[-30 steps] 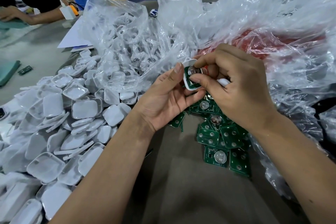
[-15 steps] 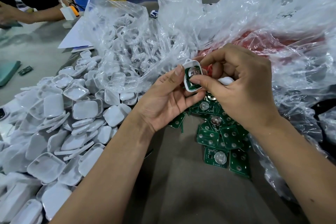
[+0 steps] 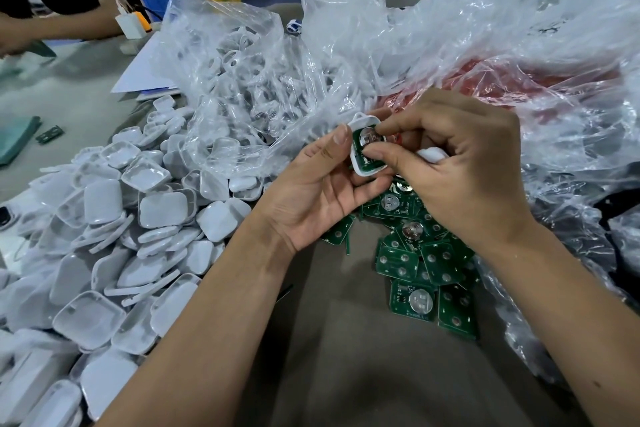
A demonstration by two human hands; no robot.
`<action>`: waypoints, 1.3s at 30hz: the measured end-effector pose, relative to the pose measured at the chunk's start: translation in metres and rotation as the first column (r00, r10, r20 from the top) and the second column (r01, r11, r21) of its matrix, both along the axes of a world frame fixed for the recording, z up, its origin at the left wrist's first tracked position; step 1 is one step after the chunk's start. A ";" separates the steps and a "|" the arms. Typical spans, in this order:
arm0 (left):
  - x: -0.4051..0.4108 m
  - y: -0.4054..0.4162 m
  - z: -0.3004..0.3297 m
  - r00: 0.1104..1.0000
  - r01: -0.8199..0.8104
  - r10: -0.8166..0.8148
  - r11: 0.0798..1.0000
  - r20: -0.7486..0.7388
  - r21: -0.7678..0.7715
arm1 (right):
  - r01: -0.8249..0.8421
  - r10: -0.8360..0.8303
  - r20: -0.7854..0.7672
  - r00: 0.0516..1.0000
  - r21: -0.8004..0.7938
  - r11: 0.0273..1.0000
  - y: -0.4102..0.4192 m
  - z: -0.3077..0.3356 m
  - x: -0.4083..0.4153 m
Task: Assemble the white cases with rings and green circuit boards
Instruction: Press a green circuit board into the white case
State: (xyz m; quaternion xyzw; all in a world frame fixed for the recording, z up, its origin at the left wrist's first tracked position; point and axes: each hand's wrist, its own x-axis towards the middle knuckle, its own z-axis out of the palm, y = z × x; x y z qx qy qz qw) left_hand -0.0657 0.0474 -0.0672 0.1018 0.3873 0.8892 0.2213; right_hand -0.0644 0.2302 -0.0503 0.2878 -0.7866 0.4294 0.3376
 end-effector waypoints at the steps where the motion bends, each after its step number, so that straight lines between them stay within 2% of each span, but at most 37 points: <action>1: 0.000 0.000 0.000 1.000 0.006 -0.006 1.000 -0.003 -0.001 | -0.003 0.003 -0.003 1.000 0.001 1.000 0.000 0.000 0.000; 13: 0.001 -0.001 0.000 0.999 0.041 -0.041 0.999 -0.017 -0.007 | -0.027 0.027 0.039 0.999 -0.006 1.000 0.000 0.001 0.000; 22: 0.000 -0.001 0.001 0.999 0.034 -0.034 0.999 0.022 0.003 | -0.059 0.065 0.188 0.980 -0.040 0.997 -0.001 0.006 0.004; 31: 0.000 -0.001 -0.001 1.000 0.014 -0.011 0.996 0.029 -0.090 | -0.090 0.110 0.344 0.933 -0.074 0.993 0.000 0.008 0.004; 39: 0.000 0.000 -0.001 0.999 -0.001 0.006 0.991 0.037 -0.136 | -0.116 0.132 0.392 0.910 -0.065 0.991 0.002 0.006 0.001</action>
